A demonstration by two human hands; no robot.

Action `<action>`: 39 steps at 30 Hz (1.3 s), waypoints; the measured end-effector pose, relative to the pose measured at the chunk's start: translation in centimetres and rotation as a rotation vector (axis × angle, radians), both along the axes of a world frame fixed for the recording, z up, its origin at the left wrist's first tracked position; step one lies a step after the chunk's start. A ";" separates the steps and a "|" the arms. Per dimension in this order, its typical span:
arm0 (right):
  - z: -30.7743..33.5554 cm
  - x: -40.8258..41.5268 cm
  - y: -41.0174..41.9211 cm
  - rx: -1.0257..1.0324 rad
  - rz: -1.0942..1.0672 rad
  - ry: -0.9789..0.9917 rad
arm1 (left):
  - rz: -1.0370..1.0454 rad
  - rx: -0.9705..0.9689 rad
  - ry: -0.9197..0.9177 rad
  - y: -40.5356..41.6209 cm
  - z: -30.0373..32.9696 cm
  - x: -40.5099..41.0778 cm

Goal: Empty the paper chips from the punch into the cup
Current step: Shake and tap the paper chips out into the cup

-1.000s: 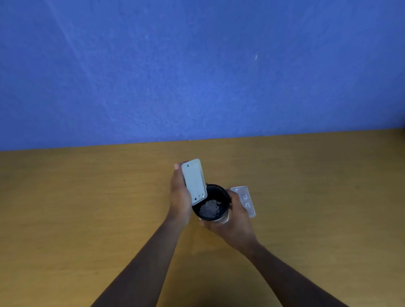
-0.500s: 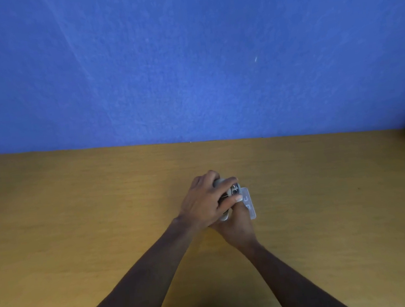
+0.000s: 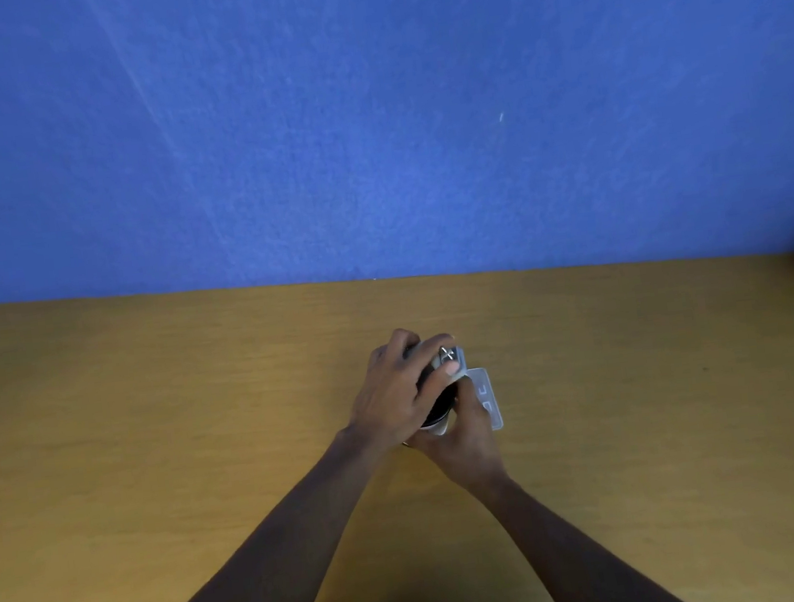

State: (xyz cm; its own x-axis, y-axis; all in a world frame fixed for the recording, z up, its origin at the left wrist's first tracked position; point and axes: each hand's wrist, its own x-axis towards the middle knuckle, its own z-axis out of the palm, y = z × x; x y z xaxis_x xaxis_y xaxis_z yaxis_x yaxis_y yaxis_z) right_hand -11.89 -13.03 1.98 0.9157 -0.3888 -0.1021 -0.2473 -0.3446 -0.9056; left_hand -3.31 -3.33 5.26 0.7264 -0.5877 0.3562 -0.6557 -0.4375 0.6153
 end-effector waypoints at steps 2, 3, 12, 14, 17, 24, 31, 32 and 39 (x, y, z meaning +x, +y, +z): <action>0.1 -0.1 -0.1 0.004 -0.004 0.003 | 0.028 -0.123 0.115 0.1 0.1 0.0; 0.2 -0.2 -0.1 0.008 -0.004 0.001 | 0.044 -0.197 0.184 0.1 0.2 0.0; 0.4 -0.5 -0.6 0.030 -0.071 -0.015 | 0.317 -0.729 0.914 0.2 1.8 0.7; 0.3 -0.5 -0.8 0.026 -0.079 -0.030 | 0.354 -0.845 1.099 0.4 1.8 0.8; 0.3 -0.5 -1.0 0.023 -0.083 -0.053 | 0.301 -0.995 1.217 0.8 1.4 0.9; -0.1 -0.5 -2.8 0.010 -0.159 -0.055 | 0.302 -1.157 1.415 1.6 0.4 1.2; -0.3 0.2 -7.4 0.061 -0.309 -0.062 | 0.297 -1.073 1.506 1.9 -0.9 1.3; -0.2 0.3 -8.0 0.057 -0.330 -0.061 | 0.299 -1.062 1.513 1.8 -1.0 1.3; -1.3 1.1 -12.1 0.070 -0.459 -0.058 | 0.328 -1.007 1.550 1.6 -2.0 1.4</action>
